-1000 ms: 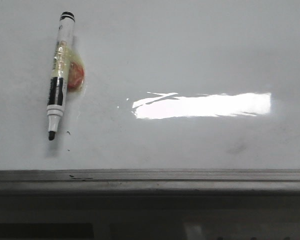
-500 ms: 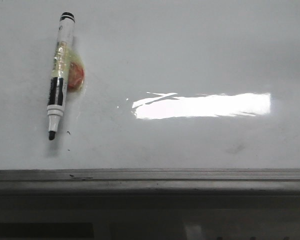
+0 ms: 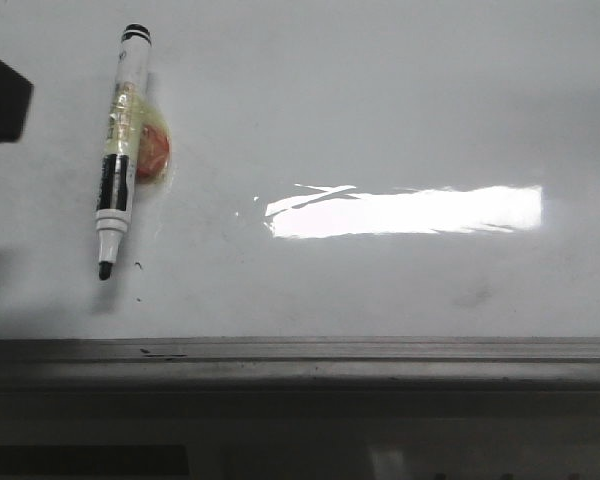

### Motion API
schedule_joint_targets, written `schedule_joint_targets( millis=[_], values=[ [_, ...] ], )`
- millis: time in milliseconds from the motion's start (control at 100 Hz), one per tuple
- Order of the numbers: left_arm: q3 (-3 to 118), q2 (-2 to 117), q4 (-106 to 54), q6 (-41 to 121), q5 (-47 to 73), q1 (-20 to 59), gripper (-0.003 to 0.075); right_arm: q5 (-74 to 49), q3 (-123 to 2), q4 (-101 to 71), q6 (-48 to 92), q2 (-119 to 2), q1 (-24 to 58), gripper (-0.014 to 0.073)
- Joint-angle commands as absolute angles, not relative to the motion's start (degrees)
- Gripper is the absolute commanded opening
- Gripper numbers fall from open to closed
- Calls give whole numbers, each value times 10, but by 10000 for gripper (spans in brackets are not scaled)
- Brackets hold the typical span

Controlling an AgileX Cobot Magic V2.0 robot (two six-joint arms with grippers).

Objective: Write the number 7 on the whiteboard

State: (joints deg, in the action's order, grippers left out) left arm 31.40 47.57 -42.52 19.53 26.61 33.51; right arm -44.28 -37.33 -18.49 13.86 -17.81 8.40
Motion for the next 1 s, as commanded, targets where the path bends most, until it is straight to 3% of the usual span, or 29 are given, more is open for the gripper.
schedule_joint_targets(
  millis=[0, 540, 700, 870, 990],
  values=[
    [334, 500, -458, 195, 198, 361, 407, -405, -392, -193, 144, -189, 86, 542],
    [334, 621, -494, 195, 55, 399, 398, -405, -392, -192, 144, -189, 86, 542],
    [334, 643, -494, 195, 45, 399, 277, -405, -392, -192, 144, -189, 86, 542],
    [334, 651, -492, 195, 81, 399, -24, -401, -392, -197, 157, -189, 90, 542],
    [339, 634, -489, 255, 113, 409, -20, -421, -392, -277, 270, -197, 108, 542]
  ],
)
